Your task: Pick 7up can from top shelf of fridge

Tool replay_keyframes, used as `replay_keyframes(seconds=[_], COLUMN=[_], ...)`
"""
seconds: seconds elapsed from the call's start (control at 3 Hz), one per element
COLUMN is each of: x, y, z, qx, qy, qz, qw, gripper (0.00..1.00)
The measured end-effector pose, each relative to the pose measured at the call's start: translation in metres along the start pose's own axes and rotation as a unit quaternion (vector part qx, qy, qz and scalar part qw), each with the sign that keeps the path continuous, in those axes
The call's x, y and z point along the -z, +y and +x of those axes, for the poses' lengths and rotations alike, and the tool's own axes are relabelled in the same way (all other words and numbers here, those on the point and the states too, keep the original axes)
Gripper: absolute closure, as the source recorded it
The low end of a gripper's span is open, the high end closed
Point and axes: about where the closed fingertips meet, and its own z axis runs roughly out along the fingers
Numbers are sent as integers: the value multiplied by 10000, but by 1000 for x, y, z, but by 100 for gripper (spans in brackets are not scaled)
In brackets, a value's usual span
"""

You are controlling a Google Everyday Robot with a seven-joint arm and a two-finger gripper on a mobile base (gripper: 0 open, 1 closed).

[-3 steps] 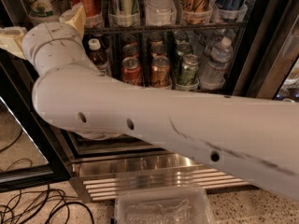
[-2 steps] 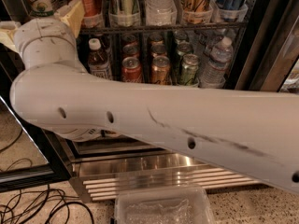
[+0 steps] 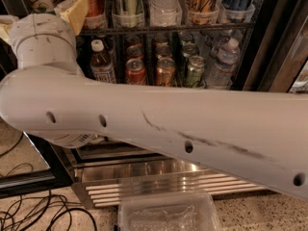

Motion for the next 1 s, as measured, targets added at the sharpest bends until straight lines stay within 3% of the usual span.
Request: replay_keyframes(seconds=[1.0], x=[4], y=[18], z=[-9], qx=[-23], qy=[-75], qz=[-124], qw=[9999], gripper=[16])
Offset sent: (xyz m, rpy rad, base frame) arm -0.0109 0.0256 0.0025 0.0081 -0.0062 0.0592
